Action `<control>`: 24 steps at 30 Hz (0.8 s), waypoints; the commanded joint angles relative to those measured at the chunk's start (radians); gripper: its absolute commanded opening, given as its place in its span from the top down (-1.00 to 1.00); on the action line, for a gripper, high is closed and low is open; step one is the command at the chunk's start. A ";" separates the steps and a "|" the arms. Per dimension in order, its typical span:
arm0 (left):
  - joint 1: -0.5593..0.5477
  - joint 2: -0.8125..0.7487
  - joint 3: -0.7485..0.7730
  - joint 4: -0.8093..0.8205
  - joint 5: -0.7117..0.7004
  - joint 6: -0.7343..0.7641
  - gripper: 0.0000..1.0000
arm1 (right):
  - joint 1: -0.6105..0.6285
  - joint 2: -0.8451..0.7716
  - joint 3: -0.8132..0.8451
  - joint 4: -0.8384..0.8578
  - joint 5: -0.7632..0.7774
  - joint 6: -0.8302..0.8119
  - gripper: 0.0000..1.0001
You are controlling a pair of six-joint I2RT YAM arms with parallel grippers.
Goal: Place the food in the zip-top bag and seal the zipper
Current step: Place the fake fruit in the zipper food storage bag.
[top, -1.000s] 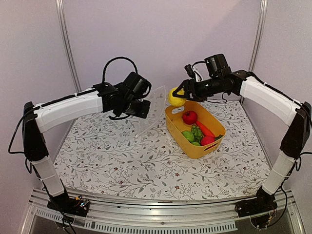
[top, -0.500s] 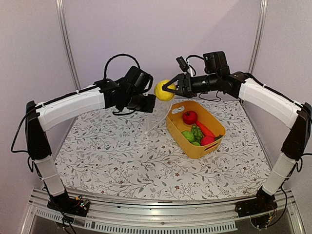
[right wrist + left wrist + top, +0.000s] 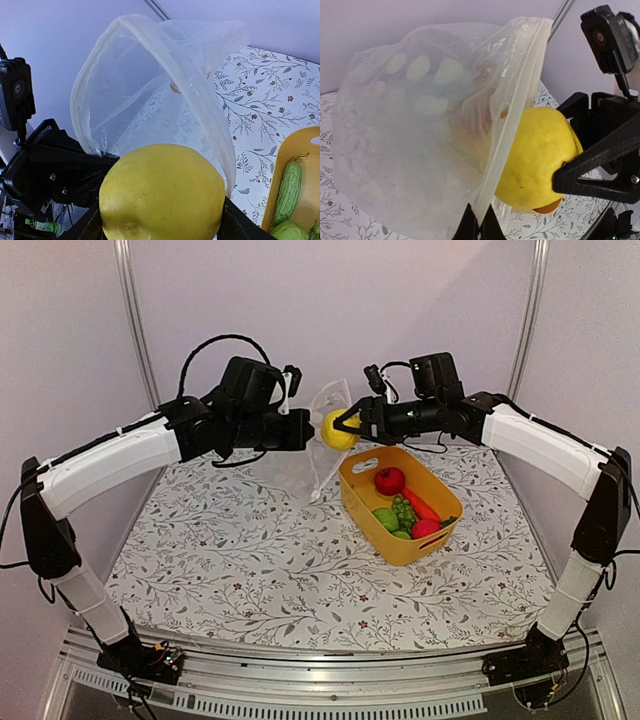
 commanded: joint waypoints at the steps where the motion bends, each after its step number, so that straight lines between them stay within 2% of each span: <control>1: 0.008 -0.009 -0.037 0.035 0.114 -0.013 1.00 | 0.007 0.023 0.011 -0.014 0.094 0.014 -0.02; 7: 0.010 -0.004 -0.038 0.034 0.178 -0.006 1.00 | 0.039 0.082 0.097 -0.084 0.171 0.003 -0.07; 10: 0.011 -0.002 -0.038 0.031 0.207 0.001 1.00 | 0.056 0.129 0.165 -0.145 0.200 -0.010 -0.18; 14: 0.018 0.003 -0.041 0.010 0.218 -0.002 1.00 | 0.067 0.202 0.245 -0.226 0.188 -0.025 -0.46; 18: 0.034 -0.005 -0.064 0.002 0.214 -0.019 1.00 | 0.068 0.209 0.248 -0.223 0.163 -0.011 -0.59; 22: 0.057 -0.022 -0.103 0.017 0.217 -0.039 1.00 | 0.068 0.204 0.245 -0.218 0.143 -0.009 -0.62; 24: 0.072 -0.033 -0.129 0.028 0.223 -0.051 1.00 | 0.068 0.204 0.245 -0.210 0.115 -0.006 -0.73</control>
